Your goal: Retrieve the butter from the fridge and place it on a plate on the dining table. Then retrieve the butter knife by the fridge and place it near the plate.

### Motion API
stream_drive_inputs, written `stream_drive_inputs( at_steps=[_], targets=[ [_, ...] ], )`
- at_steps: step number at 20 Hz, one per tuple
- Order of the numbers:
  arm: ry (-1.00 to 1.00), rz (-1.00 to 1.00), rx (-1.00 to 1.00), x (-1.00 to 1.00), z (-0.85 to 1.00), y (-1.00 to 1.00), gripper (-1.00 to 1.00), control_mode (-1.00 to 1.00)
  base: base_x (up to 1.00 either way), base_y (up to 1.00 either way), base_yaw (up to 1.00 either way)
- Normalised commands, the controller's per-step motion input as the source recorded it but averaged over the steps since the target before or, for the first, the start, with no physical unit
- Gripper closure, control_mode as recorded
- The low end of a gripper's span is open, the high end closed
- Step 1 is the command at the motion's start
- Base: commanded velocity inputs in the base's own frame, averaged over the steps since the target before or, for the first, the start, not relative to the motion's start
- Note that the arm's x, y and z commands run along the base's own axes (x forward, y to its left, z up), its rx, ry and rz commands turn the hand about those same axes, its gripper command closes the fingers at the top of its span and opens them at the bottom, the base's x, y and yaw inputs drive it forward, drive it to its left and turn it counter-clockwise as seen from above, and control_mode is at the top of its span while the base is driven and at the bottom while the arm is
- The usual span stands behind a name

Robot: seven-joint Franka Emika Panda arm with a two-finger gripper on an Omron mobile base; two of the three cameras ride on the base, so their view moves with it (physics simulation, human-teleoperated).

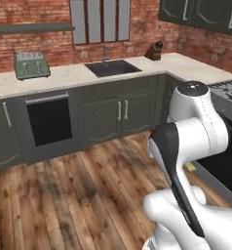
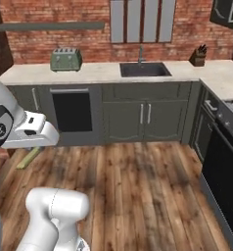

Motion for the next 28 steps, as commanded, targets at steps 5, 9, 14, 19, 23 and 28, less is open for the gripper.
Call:
stream_drive_inputs(
  at_steps=[5, 9, 14, 19, 23, 28],
  targets=[
    [0.00, 0.00, 0.00, 0.00, 0.00, 0.00, 1.00, 1.00, 1.00, 0.22, 0.28],
    [0.00, 0.00, 0.00, 0.00, 0.00, 0.00, 1.00, 1.00, 1.00, 0.13, 0.45],
    [0.00, 0.00, 0.00, 0.00, 0.00, 0.00, 1.00, 1.00, 0.96, 0.14, 0.56],
    [0.00, 0.00, 0.00, 0.00, 0.00, 0.00, 1.00, 1.00, 0.69, 0.03, 0.71],
    [0.00, 0.00, 0.00, 0.00, 0.00, 0.00, 1.00, 1.00, 0.25, 0.21, 0.73],
    [0.00, 0.00, 0.00, 0.00, 0.00, 0.00, 1.00, 1.00, 0.39, 0.17, 0.73]
  ],
)
